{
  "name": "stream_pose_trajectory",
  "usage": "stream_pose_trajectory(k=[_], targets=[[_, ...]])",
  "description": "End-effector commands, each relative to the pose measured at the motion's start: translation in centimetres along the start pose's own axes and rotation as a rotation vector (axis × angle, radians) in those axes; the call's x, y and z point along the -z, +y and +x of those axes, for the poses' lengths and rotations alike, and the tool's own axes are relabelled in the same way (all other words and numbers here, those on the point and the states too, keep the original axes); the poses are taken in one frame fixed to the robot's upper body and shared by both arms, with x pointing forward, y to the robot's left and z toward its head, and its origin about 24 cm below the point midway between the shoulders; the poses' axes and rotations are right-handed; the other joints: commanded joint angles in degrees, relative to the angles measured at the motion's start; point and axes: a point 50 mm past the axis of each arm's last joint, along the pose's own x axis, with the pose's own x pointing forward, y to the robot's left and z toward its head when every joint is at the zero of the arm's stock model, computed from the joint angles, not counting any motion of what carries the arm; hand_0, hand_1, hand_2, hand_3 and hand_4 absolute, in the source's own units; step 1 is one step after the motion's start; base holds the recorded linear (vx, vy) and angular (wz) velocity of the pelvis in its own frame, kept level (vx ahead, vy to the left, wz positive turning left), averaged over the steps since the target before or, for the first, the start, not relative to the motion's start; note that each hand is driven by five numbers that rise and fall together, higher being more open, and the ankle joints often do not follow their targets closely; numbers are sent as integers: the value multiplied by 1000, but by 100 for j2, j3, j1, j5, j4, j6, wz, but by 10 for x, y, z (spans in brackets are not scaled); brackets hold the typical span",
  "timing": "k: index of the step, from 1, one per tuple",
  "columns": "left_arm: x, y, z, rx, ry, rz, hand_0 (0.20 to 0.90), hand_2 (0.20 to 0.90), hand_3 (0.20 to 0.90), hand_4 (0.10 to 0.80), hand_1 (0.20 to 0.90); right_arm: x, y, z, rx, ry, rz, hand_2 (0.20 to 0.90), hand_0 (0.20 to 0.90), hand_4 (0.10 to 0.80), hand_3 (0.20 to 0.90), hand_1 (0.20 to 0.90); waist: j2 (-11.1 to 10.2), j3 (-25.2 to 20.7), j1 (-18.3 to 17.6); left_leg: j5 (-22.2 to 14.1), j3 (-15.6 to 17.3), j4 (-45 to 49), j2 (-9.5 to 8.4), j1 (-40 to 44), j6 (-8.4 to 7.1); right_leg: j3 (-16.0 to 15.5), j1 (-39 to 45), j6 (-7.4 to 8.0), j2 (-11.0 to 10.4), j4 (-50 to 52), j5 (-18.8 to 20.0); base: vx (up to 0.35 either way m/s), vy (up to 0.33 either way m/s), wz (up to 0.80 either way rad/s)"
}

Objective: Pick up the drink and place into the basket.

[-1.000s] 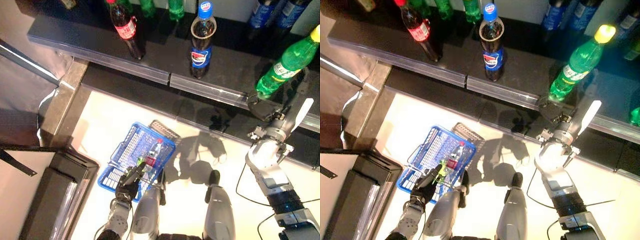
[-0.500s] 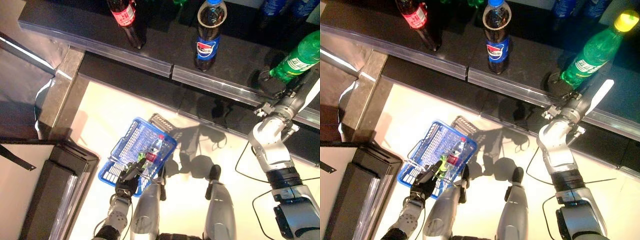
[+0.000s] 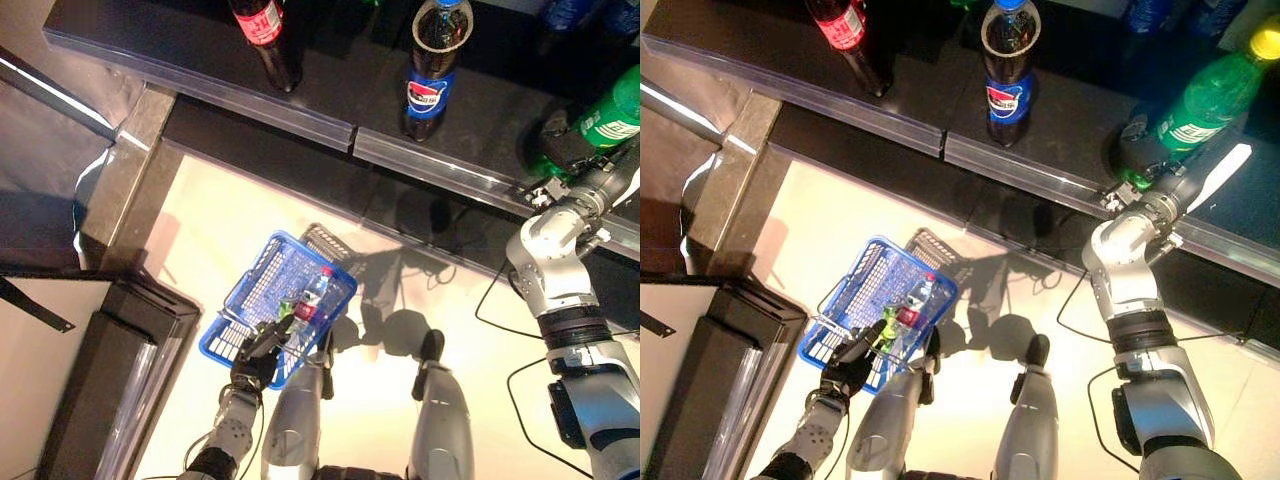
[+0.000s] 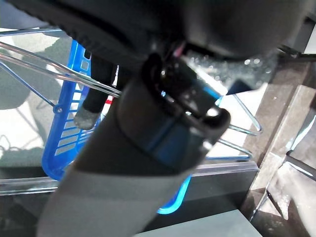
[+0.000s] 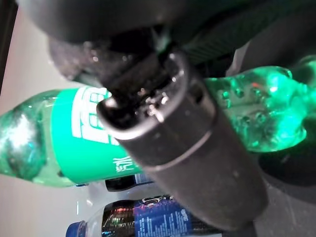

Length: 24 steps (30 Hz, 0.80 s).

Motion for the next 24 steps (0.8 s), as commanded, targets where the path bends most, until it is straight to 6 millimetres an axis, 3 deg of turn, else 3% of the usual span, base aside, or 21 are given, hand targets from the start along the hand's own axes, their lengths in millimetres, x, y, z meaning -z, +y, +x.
stream_pose_trajectory(k=[1,15,20,24], targets=[[-39,5,-11,80,-139,40,300,300,200,100,300,-79,-7,33,79,-274,161,300,300,100,200,300,-50,-83,89,-254,-431,772,-224,-332,214,-256,0,-334,-8,323,-34,7,0,-4],[-46,12,-15,75,-158,25,300,300,200,100,300,-84,-20,31,66,-307,181,300,300,100,200,300,-106,-83,35,-371,-405,1021,-239,-219,242,-229,115,-400,1,598,-194,-1,6,1],[-47,12,-16,87,-183,6,300,300,200,100,300,-90,-20,22,15,-362,183,300,300,100,200,300,-102,-83,-13,-332,-384,963,-221,-36,222,-255,281,-449,26,611,-239,-13,10,1],[-51,10,-19,106,-229,-1,300,300,200,100,300,-90,-21,1,-63,-416,146,300,300,100,200,300,-134,-83,-101,-291,-379,1007,-186,189,162,-266,484,-509,64,768,-407,-4,8,0]])
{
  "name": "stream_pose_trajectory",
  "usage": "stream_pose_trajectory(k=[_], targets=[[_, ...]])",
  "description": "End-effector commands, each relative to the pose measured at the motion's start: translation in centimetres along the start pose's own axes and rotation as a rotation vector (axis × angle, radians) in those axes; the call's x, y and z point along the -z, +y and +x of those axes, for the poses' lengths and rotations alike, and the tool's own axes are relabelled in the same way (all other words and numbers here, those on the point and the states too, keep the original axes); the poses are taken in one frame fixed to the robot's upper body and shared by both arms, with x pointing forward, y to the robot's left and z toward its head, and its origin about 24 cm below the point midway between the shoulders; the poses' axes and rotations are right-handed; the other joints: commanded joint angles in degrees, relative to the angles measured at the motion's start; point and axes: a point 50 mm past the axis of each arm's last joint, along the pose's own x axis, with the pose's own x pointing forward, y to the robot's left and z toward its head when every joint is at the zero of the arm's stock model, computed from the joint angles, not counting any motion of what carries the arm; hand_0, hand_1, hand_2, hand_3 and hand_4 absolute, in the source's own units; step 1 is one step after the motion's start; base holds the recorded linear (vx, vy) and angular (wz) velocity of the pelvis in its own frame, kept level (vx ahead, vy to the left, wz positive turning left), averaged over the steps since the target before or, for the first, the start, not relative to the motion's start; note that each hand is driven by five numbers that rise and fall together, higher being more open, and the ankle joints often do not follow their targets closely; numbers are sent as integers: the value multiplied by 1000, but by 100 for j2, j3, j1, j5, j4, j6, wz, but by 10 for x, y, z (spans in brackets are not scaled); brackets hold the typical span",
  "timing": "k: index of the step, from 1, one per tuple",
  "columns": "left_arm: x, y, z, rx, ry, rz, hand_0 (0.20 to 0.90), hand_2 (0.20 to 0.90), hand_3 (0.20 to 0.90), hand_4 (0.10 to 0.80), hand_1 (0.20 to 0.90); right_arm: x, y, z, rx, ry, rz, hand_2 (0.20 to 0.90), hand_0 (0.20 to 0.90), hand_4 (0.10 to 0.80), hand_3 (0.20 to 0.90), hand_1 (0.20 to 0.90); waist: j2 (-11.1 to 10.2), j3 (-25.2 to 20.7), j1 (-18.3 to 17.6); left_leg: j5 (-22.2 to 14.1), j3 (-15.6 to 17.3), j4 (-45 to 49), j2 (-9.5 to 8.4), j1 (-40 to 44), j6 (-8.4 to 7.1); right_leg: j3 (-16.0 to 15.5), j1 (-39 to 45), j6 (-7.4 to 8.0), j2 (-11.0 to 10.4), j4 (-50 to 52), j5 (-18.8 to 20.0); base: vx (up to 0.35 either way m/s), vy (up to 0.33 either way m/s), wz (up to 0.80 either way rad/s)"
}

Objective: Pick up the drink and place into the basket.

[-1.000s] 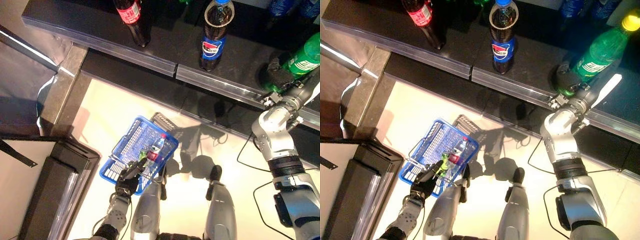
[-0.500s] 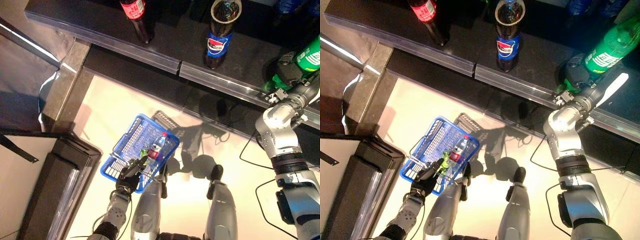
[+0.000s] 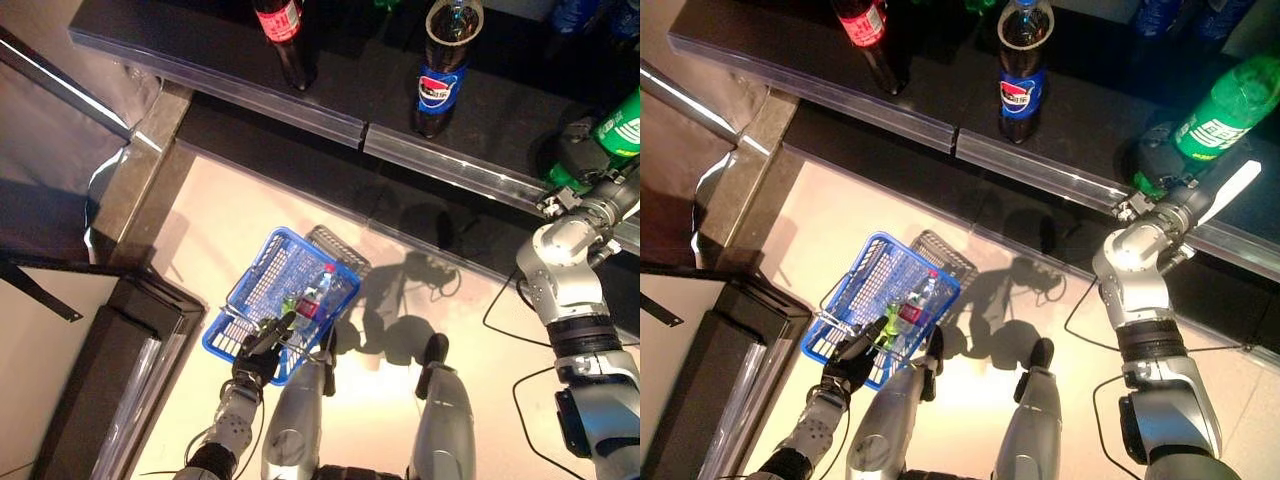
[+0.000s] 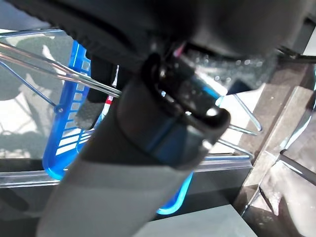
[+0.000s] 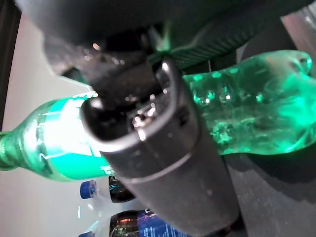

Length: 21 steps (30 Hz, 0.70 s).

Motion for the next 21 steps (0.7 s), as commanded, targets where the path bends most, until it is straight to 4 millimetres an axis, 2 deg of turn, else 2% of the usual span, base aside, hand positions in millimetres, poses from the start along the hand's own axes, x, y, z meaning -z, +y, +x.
stream_pose_trajectory(k=[1,8,10,17,21], targets=[[-52,12,-24,100,-257,-2,300,300,200,100,300,-100,-1,-7,-87,-486,161,300,300,100,200,300,-142,-94,-168,-230,-328,634,-81,296,78,-270,543,-491,212,463,-420,0,0,0],[-59,13,-32,120,-338,-36,300,300,200,100,300,-84,-7,-43,-244,-509,126,300,300,100,200,300,-303,-324,-276,-98,-302,658,109,584,-48,-287,887,-601,362,540,-607,42,-18,-1],[-60,14,-33,120,-344,-38,300,300,200,100,300,-82,-8,-46,-263,-508,122,300,300,100,200,300,-325,-362,-285,-87,-292,653,133,622,-61,-290,931,-609,373,542,-627,46,-21,-3],[-66,17,-40,125,-384,-45,300,300,200,100,300,-76,-10,-73,-519,-463,153,300,300,100,200,300,-428,-695,-380,-21,-201,532,264,953,-138,-242,1280,-607,456,457,-724,61,-10,-6],[-70,11,-42,161,-402,-41,300,300,200,100,300,-77,-5,-94,-706,-433,230,300,300,100,200,300,-448,-920,-412,23,-142,353,305,1174,-167,-214,1503,-574,504,269,-739,57,-1,-5]])
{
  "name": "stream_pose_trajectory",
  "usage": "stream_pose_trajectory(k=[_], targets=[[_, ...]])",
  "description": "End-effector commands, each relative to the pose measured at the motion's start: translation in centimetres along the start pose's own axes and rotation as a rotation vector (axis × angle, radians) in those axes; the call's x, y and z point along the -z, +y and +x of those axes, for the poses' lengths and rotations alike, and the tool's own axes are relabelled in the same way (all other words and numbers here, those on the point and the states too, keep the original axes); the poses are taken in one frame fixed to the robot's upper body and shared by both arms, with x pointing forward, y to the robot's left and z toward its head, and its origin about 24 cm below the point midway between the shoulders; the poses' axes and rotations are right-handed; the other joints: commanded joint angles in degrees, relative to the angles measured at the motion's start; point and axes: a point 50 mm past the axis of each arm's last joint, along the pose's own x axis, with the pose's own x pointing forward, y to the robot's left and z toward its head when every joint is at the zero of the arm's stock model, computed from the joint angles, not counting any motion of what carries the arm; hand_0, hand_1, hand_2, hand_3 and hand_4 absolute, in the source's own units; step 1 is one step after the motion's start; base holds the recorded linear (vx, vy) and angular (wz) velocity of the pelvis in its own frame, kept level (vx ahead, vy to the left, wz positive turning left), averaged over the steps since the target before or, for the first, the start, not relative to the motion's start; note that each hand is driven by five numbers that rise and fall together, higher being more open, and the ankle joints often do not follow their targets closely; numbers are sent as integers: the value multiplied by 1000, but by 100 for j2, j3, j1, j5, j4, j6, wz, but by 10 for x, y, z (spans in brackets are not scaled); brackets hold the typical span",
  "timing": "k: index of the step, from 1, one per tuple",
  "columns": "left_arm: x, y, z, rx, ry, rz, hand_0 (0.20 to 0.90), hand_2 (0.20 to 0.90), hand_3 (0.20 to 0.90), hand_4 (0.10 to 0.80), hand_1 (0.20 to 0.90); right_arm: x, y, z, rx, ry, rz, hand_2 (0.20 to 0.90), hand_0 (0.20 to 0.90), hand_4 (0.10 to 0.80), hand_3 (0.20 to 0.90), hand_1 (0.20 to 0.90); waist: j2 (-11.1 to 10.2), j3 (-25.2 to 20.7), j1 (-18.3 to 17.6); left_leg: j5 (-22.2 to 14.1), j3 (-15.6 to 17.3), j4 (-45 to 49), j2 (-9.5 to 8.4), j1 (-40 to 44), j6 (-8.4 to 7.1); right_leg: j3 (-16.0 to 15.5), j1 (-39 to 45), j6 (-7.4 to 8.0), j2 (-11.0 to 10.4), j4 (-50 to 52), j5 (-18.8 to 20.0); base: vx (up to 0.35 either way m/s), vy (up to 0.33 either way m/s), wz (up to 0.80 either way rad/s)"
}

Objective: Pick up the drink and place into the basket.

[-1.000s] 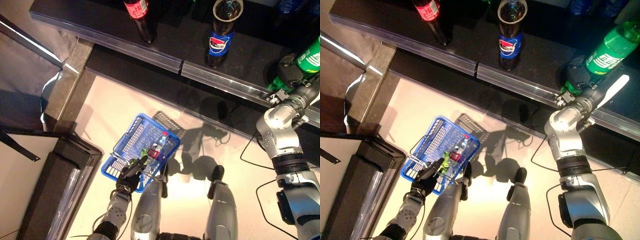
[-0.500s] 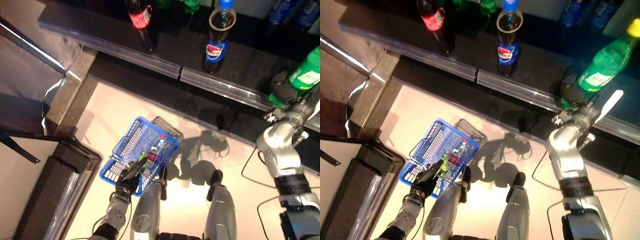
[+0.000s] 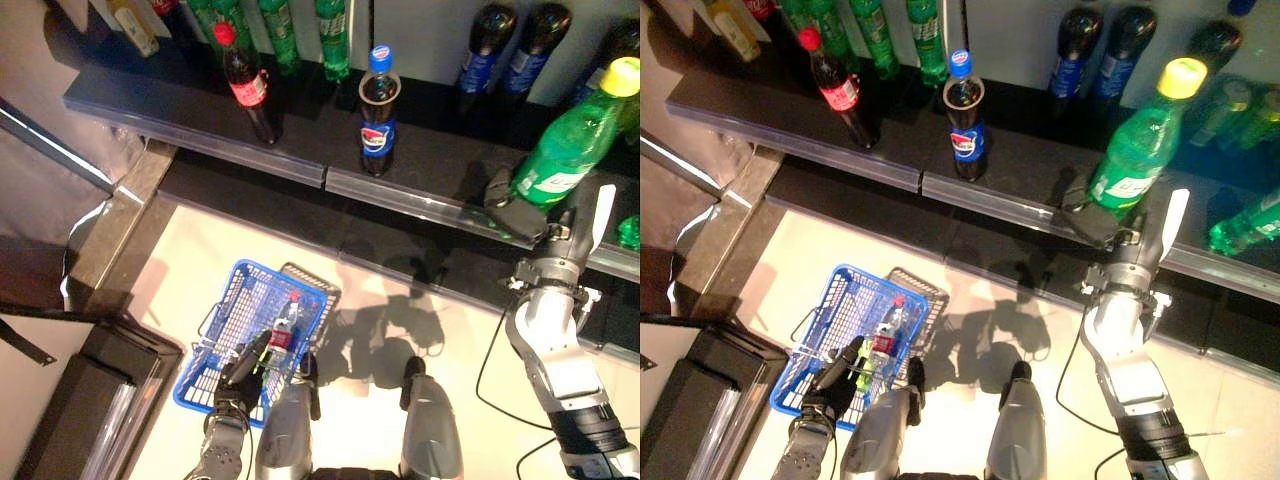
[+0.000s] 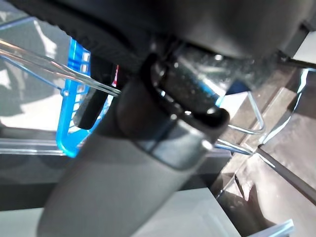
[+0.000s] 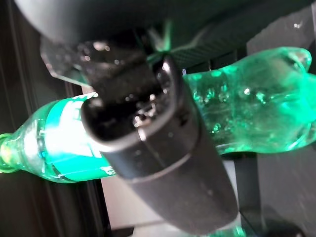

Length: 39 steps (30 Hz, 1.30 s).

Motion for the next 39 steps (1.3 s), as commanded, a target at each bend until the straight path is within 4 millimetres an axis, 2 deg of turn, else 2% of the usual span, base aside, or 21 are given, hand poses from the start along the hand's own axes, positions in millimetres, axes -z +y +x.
stream_pose_trajectory(k=[1,5,8,9,13,15,16,17,18,19,21,22,30,31,35,39], targets=[[-67,-37,-9,299,-302,66,300,300,200,100,300,-86,10,4,-148,-439,197,300,300,100,200,300,-184,-917,58,169,-150,503,4,11,41,-201,586,-377,255,-11,-289,27,4,-3],[-72,-50,-14,400,-325,90,300,300,200,100,300,-96,31,-7,-393,-445,304,300,300,100,200,300,-171,-1143,139,206,-134,248,-1,248,12,-240,877,-338,285,-292,-275,48,2,-2],[-73,-55,-16,427,-327,96,300,300,200,100,300,-97,39,-11,-468,-424,342,300,300,100,200,300,-165,-1218,190,230,-158,144,-19,325,8,-284,993,-329,288,-409,-267,44,1,7],[-74,-62,-19,472,-326,101,300,300,200,100,300,-97,49,-16,-538,-400,376,300,300,100,200,300,-169,-1292,270,254,-205,57,-40,372,4,-342,1088,-323,288,-498,-256,31,-6,6],[-76,-73,-25,550,-332,104,300,300,200,100,300,-96,63,-24,-646,-351,441,300,300,100,200,300,-173,-1362,410,260,-304,-35,-83,423,6,-429,1192,-322,274,-607,-228,24,-8,21],[-81,-89,-32,636,-345,110,300,300,200,100,300,-97,81,-34,-734,-323,491,300,300,100,200,300,-193,-1417,602,294,-443,-139,-140,465,-1,-556,1317,-305,256,-765,-168,20,-17,24],[-81,-90,-33,638,-346,111,300,300,200,100,300,-97,81,-34,-734,-323,492,300,300,100,200,300,-194,-1417,603,295,-450,-144,-142,468,-1,-563,1324,-304,256,-772,-166,11,-22,24],[-85,-102,-38,690,-359,127,300,300,200,100,300,-99,90,-38,-769,-317,509,300,300,100,200,300,-206,-1440,723,309,-526,-198,-179,473,1,-639,1368,-294,252,-854,-134,-2,-13,14],[-85,-105,-39,700,-360,132,300,300,200,100,300,-100,92,-38,-771,-318,510,300,300,100,200,300,-208,-1442,740,312,-543,-206,-184,473,0,-657,1379,-294,252,-868,-130,-7,-25,26],[-88,-116,-43,756,-367,151,300,300,200,100,300,-102,99,-41,-791,-325,510,300,300,100,200,300,-211,-1452,857,318,-626,-227,-215,463,-2,-733,1423,-297,249,-922,-116,-5,-18,26],[-88,-118,-45,764,-367,153,300,300,200,100,300,-102,100,-42,-793,-325,511,300,300,100,200,300,-213,-1451,868,320,-651,-226,-224,460,-4,-757,1442,-297,249,-936,-113,-1,-17,29],[-90,-130,-51,823,-369,166,300,300,200,100,300,-104,107,-44,-805,-320,519,300,300,100,200,300,-213,-1452,1002,313,-741,-237,-271,450,-2,-844,1488,-296,237,-984,-96,1,-17,29],[-92,-165,-71,1005,-352,192,300,300,200,100,300,-110,131,-49,-800,-273,553,300,300,100,200,300,-247,-1428,1392,298,-1061,-312,-429,422,10,-1161,1663,-256,206,-1166,6,2,-30,26],[-92,-175,-77,1058,-342,197,300,300,200,100,300,-110,136,-50,-789,-258,559,300,300,100,200,300,-265,-1426,1480,292,-1143,-339,-457,410,18,-1233,1688,-243,205,-1201,33,-3,-36,23],[-90,-189,-87,1161,-308,199,300,300,200,100,300,-107,144,-50,-771,-208,570,300,300,100,200,300,-310,-1425,1606,267,-1273,-359,-508,380,30,-1348,1734,-218,195,-1274,86,-3,-34,30],[-86,-207,-103,1336,-245,193,300,300,200,100,300,-101,153,-53,-765,-135,592,300,300,100,200,300,-356,-1428,1761,225,-1430,-352,-570,332,52,-1459,1784,-190,200,-1353,145,-5,-40,22]])
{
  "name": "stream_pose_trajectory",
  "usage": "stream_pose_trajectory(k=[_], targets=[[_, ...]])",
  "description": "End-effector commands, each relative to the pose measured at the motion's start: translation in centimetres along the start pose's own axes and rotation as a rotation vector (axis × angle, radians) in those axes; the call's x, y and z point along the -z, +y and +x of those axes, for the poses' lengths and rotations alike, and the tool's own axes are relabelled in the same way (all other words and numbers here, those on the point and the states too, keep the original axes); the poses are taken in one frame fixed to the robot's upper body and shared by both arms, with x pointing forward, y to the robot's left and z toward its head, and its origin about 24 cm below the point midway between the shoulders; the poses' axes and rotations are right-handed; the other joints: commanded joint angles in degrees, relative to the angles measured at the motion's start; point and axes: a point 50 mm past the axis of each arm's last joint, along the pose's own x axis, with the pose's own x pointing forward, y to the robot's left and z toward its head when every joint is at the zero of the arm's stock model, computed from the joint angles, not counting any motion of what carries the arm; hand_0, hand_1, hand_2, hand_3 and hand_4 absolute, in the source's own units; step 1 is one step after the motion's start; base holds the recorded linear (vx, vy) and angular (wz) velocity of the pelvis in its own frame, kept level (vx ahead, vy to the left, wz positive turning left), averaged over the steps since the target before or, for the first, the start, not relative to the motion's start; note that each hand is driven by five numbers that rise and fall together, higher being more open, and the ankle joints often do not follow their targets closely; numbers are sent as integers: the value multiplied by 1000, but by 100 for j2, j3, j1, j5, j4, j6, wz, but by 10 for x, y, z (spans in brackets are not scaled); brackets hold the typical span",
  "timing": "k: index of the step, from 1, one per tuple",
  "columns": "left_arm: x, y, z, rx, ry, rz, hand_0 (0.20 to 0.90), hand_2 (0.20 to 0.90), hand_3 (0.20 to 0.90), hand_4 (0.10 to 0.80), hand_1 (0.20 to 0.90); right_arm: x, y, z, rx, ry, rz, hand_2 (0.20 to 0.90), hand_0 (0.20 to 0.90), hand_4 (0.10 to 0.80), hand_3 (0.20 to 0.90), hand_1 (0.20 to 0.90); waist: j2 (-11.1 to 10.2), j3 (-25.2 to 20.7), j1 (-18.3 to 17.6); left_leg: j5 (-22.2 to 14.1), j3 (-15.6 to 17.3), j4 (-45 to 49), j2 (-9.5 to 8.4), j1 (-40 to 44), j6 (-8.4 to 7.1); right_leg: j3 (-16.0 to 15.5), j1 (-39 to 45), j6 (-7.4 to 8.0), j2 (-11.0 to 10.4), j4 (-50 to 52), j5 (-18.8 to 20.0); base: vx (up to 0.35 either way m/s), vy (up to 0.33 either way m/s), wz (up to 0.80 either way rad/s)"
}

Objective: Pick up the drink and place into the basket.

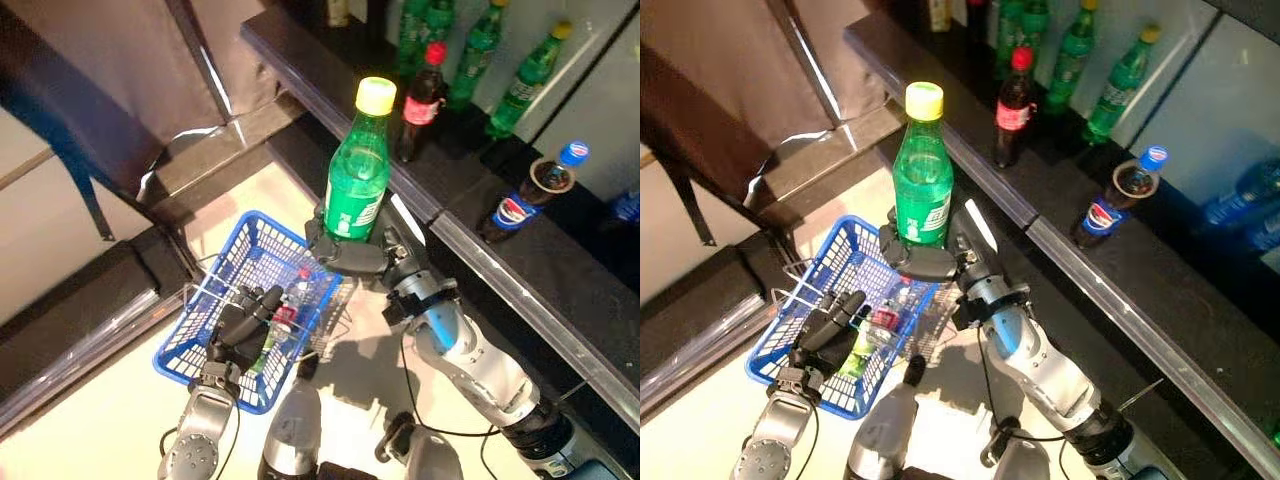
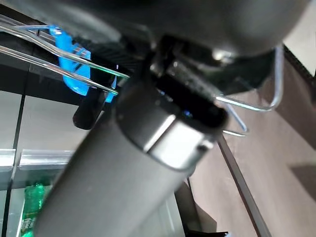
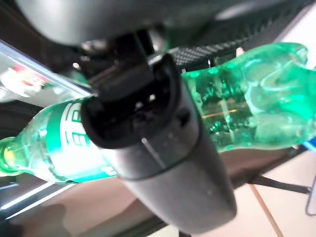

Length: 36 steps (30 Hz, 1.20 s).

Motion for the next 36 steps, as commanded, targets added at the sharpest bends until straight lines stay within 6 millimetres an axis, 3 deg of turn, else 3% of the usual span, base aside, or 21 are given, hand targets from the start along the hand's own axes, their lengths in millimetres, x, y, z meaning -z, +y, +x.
stream_pose_trajectory(k=[1,13,27,32,36], targets=[[-54,-128,-6,843,-228,119,300,300,200,100,300,-49,34,20,-91,-271,133,300,300,100,200,300,-270,-1251,7,-106,-92,291,-384,-9,307,-147,651,-299,393,-1321,779,-3,-27,19],[-47,-164,-21,1205,-100,111,300,300,200,100,300,-21,38,36,15,-161,9,300,300,100,200,300,-284,-1379,299,-132,-367,272,-507,29,325,-375,853,-252,366,-1450,822,23,5,15],[-57,-159,-33,1293,-68,139,300,300,200,100,300,24,9,37,212,3,-54,300,300,100,200,300,-280,-1600,538,-109,-562,198,-559,84,304,-604,1029,-234,344,-1525,819,45,20,10],[-58,-157,-36,1314,-68,137,300,300,200,100,300,48,3,31,271,98,-35,300,300,100,200,300,-258,-1642,599,-105,-610,187,-565,75,298,-663,1043,-234,337,-1507,799,29,5,2],[-59,-159,-41,1347,-62,124,300,300,200,100,300,76,11,15,298,218,76,300,300,100,200,300,-217,-1622,596,-93,-633,177,-565,58,289,-663,1013,-231,335,-1476,791,19,0,5]])
